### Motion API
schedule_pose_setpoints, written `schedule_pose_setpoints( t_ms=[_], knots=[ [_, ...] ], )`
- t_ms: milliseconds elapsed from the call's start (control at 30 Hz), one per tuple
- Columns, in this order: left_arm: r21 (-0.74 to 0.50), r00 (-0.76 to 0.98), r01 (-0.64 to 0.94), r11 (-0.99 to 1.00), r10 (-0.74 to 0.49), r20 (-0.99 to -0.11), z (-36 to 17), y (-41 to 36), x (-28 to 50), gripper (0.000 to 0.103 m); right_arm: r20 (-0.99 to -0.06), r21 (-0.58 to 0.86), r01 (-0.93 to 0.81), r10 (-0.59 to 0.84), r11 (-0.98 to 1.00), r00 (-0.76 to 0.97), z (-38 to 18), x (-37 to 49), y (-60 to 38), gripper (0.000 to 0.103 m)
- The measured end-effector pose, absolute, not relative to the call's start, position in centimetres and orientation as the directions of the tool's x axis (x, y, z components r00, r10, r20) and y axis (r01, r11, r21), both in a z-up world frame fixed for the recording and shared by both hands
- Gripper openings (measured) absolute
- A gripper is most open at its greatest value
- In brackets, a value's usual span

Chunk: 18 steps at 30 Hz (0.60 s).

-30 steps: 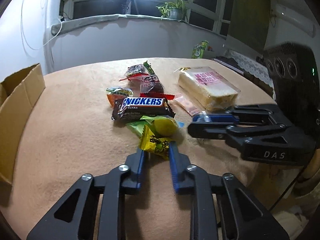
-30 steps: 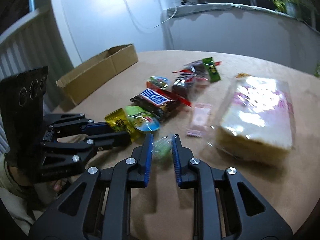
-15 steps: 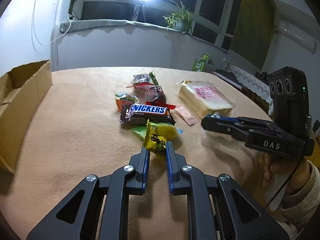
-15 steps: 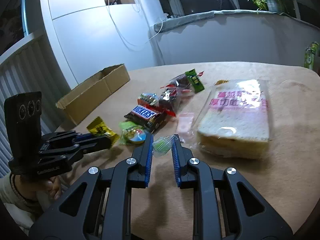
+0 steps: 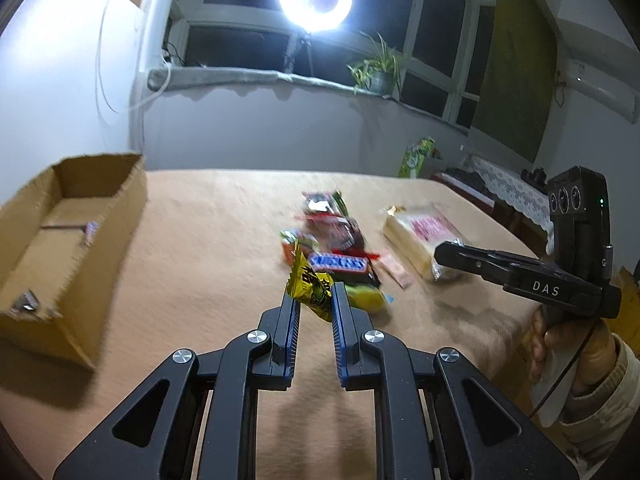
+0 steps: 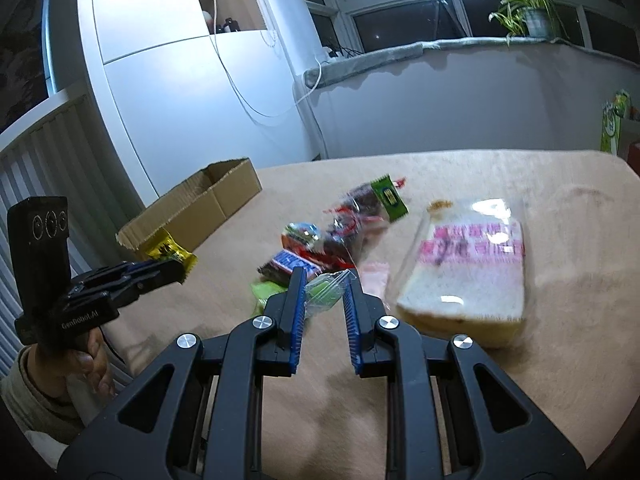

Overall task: Organize snacks
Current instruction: 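Carry both packets into the cardboard box and open both tools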

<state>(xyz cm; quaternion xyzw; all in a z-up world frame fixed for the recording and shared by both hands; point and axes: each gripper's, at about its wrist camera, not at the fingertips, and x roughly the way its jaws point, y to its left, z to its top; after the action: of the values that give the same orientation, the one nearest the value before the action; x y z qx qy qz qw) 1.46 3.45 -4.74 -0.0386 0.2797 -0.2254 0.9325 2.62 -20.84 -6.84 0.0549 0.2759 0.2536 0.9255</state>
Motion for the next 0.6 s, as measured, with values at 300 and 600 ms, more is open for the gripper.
schedule_pose_setpoints(
  t_ms=[300, 600],
  knots=[
    [-0.182, 0.811, 0.333, 0.925, -0.379, -0.446, -2.2, 8.2, 1.5, 0.014, -0.464, 0.196, -0.485, 0.516, 0.853, 0.72, -4.3, 3.4, -17.3, 0.019],
    [-0.183, 0.864, 0.225, 0.957, -0.283, -0.416, -1.6, 14.0, 0.9, 0.014, -0.46, 0.147, -0.582, 0.577, 0.799, 0.675, -2.4, 4.7, -10.5, 0.019]
  ],
)
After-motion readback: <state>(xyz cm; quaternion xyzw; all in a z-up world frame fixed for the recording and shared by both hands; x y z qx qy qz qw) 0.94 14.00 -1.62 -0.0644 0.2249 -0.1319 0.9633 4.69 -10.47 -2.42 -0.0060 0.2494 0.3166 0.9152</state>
